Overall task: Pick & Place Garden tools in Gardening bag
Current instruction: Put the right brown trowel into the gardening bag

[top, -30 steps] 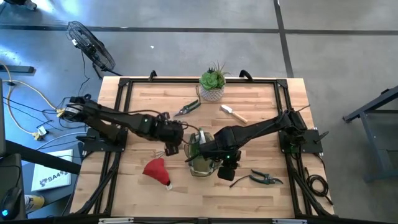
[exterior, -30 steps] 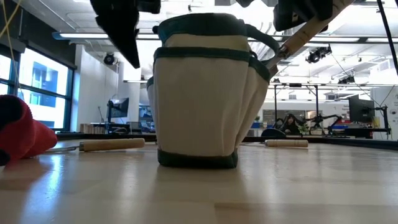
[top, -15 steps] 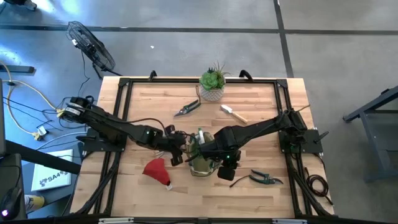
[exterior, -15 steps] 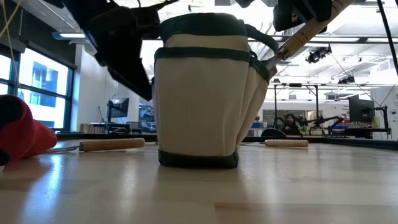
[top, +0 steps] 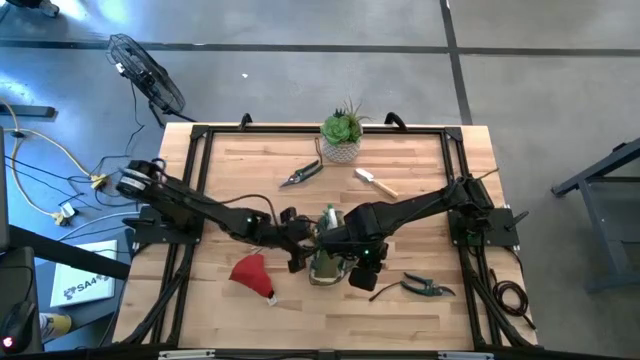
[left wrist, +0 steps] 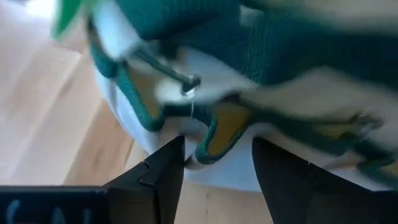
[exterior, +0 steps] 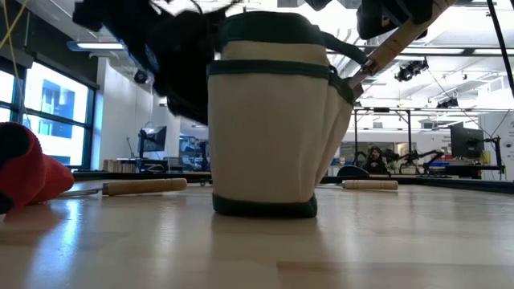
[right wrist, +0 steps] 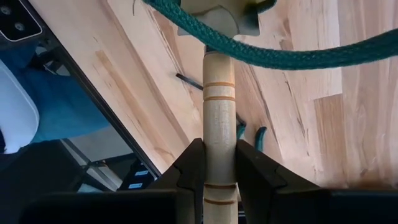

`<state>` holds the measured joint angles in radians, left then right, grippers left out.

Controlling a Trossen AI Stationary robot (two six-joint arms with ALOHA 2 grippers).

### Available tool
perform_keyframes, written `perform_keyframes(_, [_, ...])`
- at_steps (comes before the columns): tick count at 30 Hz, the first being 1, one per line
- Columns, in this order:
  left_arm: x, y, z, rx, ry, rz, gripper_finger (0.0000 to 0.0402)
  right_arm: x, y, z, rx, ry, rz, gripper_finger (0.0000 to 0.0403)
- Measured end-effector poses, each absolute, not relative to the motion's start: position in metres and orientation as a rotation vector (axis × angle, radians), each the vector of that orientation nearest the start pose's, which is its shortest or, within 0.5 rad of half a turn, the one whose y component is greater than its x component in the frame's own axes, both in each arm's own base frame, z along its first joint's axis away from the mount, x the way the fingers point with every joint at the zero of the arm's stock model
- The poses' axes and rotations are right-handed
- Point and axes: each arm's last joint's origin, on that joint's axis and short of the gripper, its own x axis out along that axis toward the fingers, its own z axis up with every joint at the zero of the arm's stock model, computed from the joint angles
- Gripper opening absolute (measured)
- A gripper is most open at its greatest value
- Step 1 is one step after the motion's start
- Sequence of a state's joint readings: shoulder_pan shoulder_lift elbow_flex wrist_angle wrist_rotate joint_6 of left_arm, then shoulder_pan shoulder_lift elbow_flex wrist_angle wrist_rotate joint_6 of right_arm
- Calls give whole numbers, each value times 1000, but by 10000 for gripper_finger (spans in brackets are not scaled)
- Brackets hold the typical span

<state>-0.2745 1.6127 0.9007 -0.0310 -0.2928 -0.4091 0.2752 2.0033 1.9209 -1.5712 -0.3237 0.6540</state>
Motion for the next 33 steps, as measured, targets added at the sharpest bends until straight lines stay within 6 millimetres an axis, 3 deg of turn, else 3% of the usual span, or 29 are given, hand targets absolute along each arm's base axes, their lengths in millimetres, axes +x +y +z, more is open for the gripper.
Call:
perform_keyframes(2, [324,-83,178,-173,698,149,182,355,110,288,521,1761,-107,58])
perform_keyframes(7, [344,-88,173,-134,673,116,182,354,115,288,538,1775,-88,59])
perform_keyframes(16, [368,-87,200,-80,595,50,182,351,123,288,569,1789,-90,59])
perform_keyframes(33, [367,-86,200,-92,619,74,182,353,119,288,543,1758,-137,66])
